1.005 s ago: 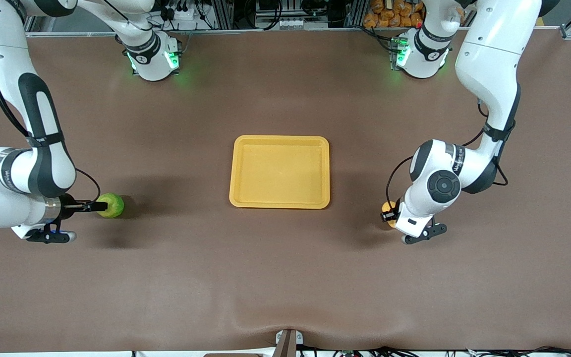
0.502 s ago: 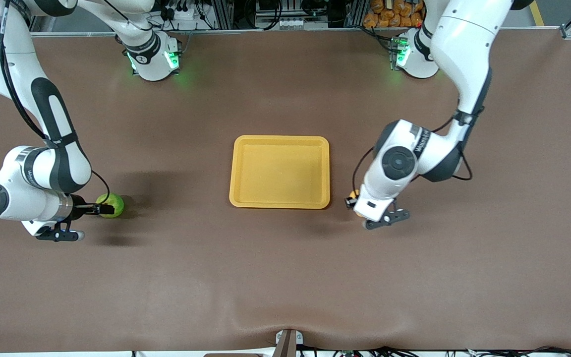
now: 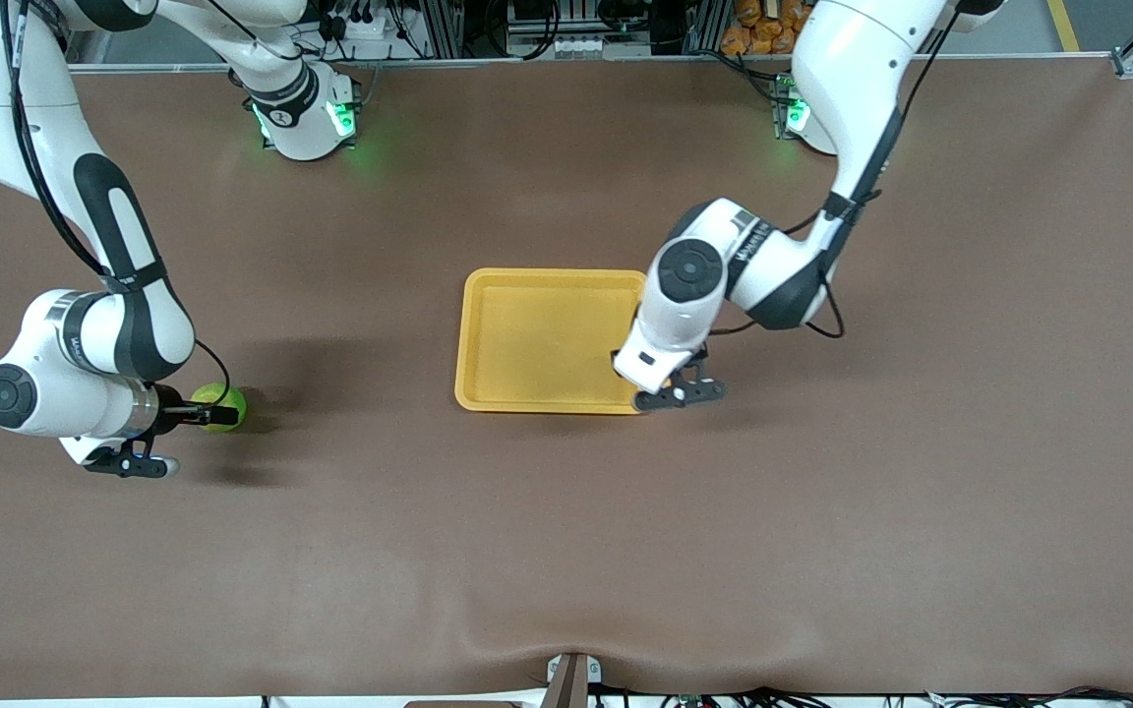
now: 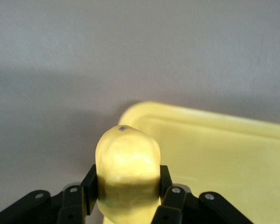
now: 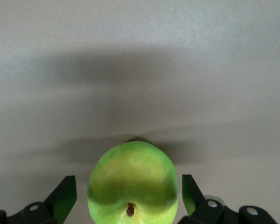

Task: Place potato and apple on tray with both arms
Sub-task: 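Carry the potato with the left gripper while the right gripper carries the apple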

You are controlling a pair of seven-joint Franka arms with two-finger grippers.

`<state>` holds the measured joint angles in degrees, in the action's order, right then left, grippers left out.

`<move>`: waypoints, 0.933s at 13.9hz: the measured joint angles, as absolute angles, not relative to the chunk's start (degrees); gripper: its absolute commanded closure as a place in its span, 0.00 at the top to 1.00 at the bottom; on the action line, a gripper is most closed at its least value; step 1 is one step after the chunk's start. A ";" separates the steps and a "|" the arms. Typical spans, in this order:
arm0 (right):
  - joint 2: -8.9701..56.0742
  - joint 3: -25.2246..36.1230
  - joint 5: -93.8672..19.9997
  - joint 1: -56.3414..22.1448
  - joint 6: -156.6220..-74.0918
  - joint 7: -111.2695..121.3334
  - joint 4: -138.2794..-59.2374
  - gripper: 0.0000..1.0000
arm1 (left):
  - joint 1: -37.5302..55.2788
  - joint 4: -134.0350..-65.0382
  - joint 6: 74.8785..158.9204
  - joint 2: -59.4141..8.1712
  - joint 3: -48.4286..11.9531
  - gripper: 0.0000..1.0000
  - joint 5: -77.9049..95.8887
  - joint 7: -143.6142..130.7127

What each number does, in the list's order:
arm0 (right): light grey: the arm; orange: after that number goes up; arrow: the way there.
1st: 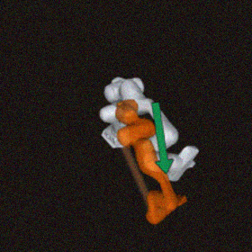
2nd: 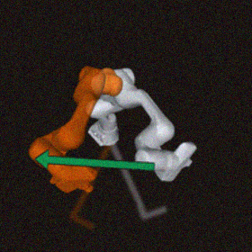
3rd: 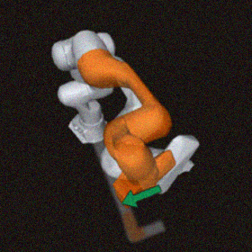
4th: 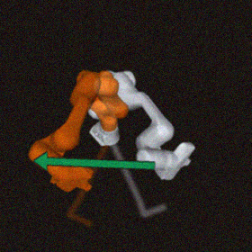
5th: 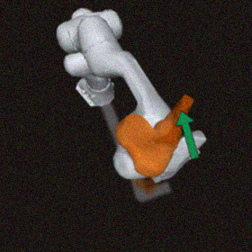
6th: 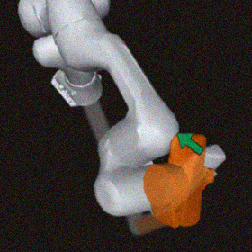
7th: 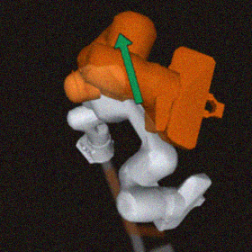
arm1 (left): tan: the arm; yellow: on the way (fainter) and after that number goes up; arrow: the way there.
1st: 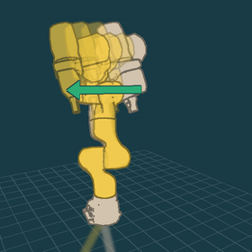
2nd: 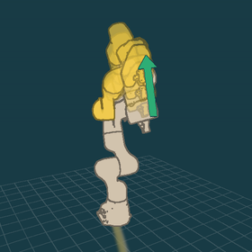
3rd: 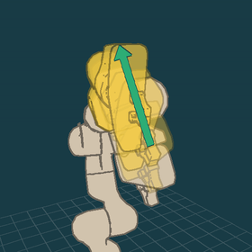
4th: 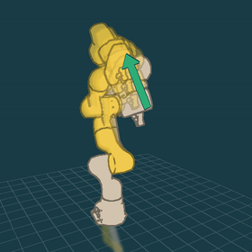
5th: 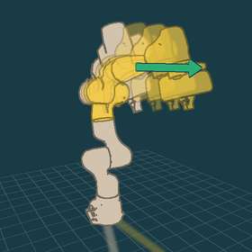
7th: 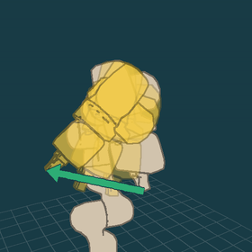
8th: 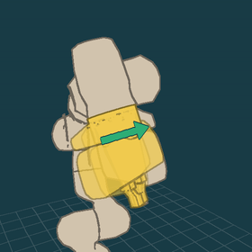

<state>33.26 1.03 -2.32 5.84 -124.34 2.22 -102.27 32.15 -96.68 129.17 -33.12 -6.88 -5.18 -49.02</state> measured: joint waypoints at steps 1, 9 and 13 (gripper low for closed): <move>33.26 1.05 -2.32 5.84 -125.06 2.17 -102.93 1.00 | 33.37 -96.69 128.84 -33.55 -6.86 0.00 -5.68 -49.83; 32.89 1.05 -2.33 5.81 -128.36 2.12 -104.70 0.26 | 37.70 -96.67 128.43 -37.13 -6.81 0.00 -9.77 -54.42; 29.30 0.70 -2.43 4.53 -123.54 2.10 -104.32 0.26 | 38.37 -96.67 128.43 -38.01 -6.81 0.08 -9.80 -56.32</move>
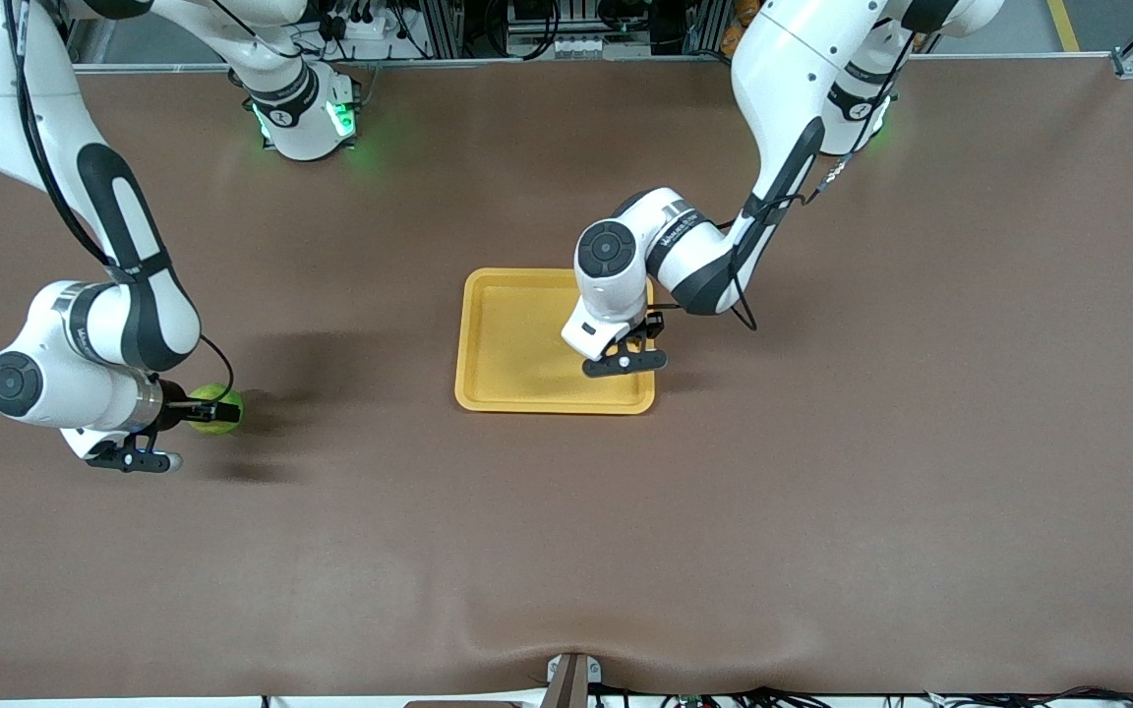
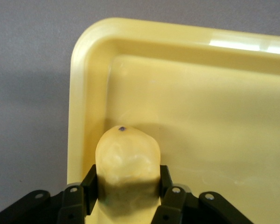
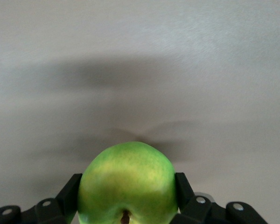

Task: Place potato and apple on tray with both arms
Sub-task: 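Carry the potato with the left gripper while the right gripper carries the apple, then release the potato on the tray while the right gripper lowers the apple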

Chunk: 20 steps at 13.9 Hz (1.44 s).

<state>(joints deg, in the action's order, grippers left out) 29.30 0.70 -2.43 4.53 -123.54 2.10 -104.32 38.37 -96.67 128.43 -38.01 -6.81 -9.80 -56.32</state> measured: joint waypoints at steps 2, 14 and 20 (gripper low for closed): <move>26.10 0.51 -3.71 2.41 -118.49 1.60 -104.27 0.26 | 38.39 -96.67 128.32 -38.10 -6.78 0.37 -9.81 -56.63; 18.37 -0.17 -8.94 -23.27 -112.48 -15.68 -104.70 0.31 | 37.53 -88.24 114.48 -36.31 -6.04 1.00 -9.86 -58.04; 22.72 -0.04 -8.68 -33.36 -120.66 -31.05 -104.87 0.30 | 30.85 -83.85 102.22 -27.90 -5.95 1.00 -7.73 -49.83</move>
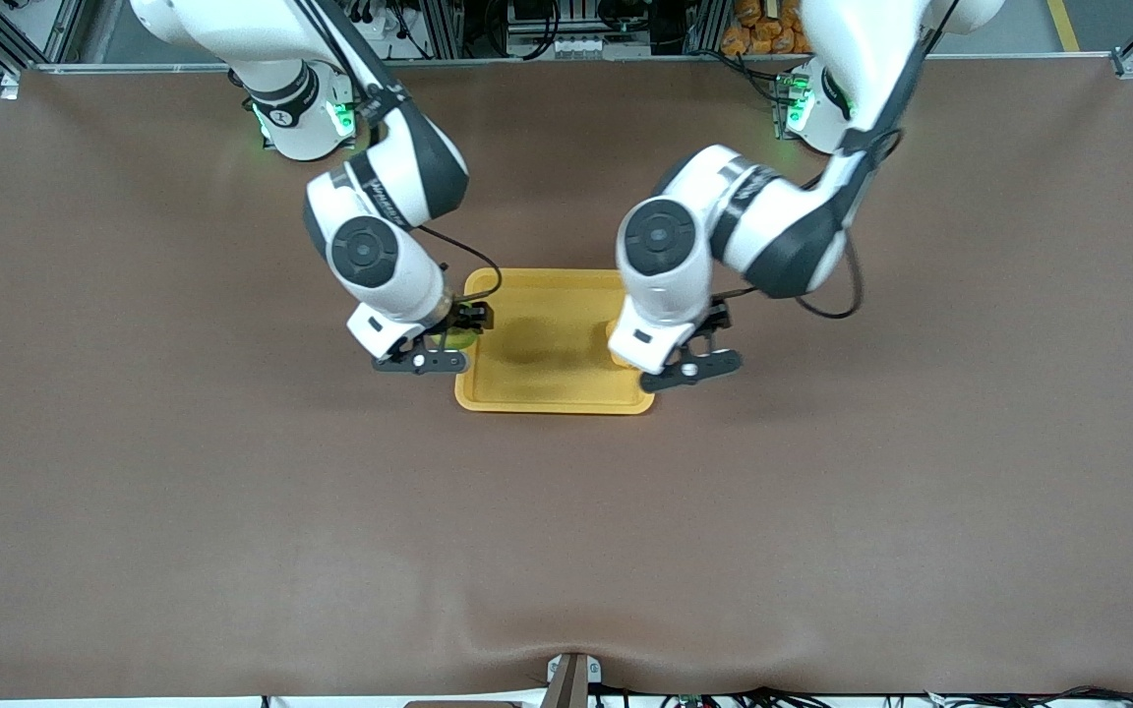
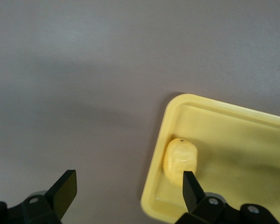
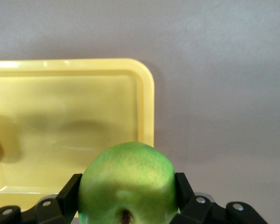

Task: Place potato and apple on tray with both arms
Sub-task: 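Release the potato on the tray while the right gripper lowers the apple, then release the apple on the tray with the right gripper and withdraw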

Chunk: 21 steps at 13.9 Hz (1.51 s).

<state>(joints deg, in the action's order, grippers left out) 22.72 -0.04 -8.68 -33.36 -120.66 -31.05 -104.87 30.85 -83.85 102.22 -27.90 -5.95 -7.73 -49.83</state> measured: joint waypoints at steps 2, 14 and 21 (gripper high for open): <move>24.77 0.01 -6.73 -35.05 -121.67 -35.10 -104.80 0.30 | 27.75 -83.81 99.64 -24.71 -5.96 1.00 -5.48 -45.96; 32.58 0.23 -4.42 -39.89 -127.65 -48.00 -104.60 0.90 | 9.98 -83.72 84.35 -7.49 -5.77 1.00 -3.82 -24.98; 32.07 1.97 -4.42 -39.39 -125.99 -52.73 -101.67 1.00 | 3.80 -83.75 80.74 -1.37 -5.75 1.00 -3.67 -21.19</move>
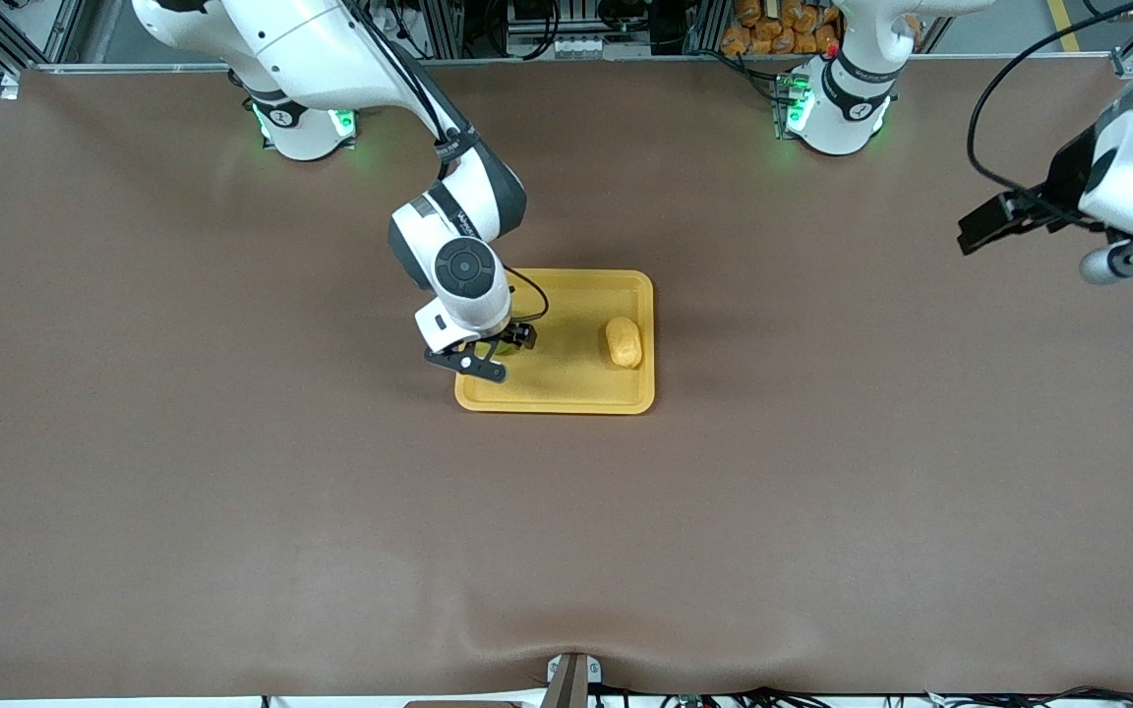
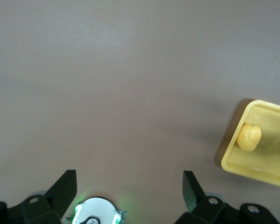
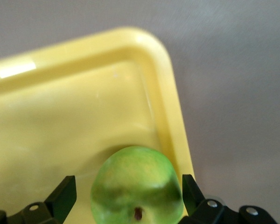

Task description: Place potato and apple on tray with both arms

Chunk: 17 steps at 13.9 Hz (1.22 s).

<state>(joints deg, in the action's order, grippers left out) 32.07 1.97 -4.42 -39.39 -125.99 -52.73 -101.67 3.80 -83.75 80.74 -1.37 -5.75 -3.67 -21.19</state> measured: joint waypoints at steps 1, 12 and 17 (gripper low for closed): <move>31.15 2.57 -4.42 -38.18 -123.75 -52.79 -100.88 1.00 | 3.43 -83.76 80.61 -0.80 -5.73 1.00 -3.67 -19.31; 10.68 3.40 -4.44 -13.19 -106.62 -31.71 -99.70 1.00 | 0.25 -83.96 79.00 0.62 -5.68 1.00 -3.67 -10.31; 3.50 3.50 -4.42 -3.41 -98.93 -20.88 -99.69 1.00 | -0.38 -85.47 82.16 0.64 -5.65 1.00 -3.67 -10.28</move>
